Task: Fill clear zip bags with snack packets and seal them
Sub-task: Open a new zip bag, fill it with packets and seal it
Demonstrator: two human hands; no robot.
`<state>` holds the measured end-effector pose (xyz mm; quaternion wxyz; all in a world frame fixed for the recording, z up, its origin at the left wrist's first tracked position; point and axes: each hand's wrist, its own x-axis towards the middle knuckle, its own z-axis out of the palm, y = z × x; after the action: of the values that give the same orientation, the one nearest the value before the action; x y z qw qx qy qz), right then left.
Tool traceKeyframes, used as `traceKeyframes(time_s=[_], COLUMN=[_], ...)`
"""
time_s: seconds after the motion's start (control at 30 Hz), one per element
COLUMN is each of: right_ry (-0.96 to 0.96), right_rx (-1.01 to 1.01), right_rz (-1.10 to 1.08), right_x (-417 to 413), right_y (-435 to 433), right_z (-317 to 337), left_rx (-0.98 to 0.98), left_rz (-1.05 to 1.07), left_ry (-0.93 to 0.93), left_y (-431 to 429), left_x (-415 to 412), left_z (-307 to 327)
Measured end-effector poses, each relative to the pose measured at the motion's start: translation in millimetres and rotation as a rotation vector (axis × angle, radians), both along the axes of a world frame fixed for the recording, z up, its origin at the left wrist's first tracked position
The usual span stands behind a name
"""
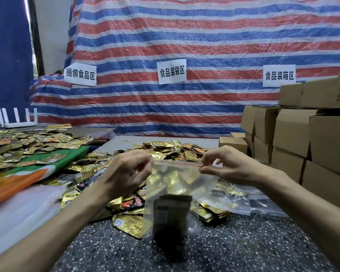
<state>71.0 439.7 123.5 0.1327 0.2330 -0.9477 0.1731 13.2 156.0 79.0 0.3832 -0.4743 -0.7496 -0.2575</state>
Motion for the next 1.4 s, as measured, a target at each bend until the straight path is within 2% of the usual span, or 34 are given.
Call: traceKeyframes(time_s=[0.37, 0.6, 0.7, 0.8, 0.9, 1.13, 1.27, 1.4], right_ry=[-0.002, 0.065, 0.090, 0.010, -0.076, -0.352, -0.625, -0.627], right_rx=[-0.041, -0.040, -0.007, -0.193, -0.232, -0.407, -0.451, -0.597], right_rz=[-0.028, -0.060, -0.129, -0.113, -0.076, 0.017, 0.078, 0.056], right_x=[6.5, 11.2, 15.2, 20.6, 18.9, -4.1, 1.4, 1.4], right_y=[24.0, 32.3, 47.1, 60.1, 41.3, -23.1, -29.1, -26.5], right_z=[-5.4, -10.8, -16.1, -32.0, -54.3, -78.4, -81.8, -76.2], left_rx=[0.059, 0.071, 0.189, 0.288, 0.294, 0.225, 0.257, 0.380], left_rz=[0.015, 0.025, 0.067, 0.111, 0.086, 0.053, 0.084, 0.109], left_ry=[-0.005, -0.014, -0.059, -0.146, -0.203, -0.162, -0.127, -0.133], left_y=[-5.5, -4.8, -15.9, -31.6, -16.0, 44.6, 64.9, 79.6], left_x=[-8.6, -9.2, -14.5, -16.1, -9.5, 8.6, 16.4, 14.6], left_z=[-6.1, -6.5, -13.0, -27.5, -34.4, -23.6, -25.5, -32.8])
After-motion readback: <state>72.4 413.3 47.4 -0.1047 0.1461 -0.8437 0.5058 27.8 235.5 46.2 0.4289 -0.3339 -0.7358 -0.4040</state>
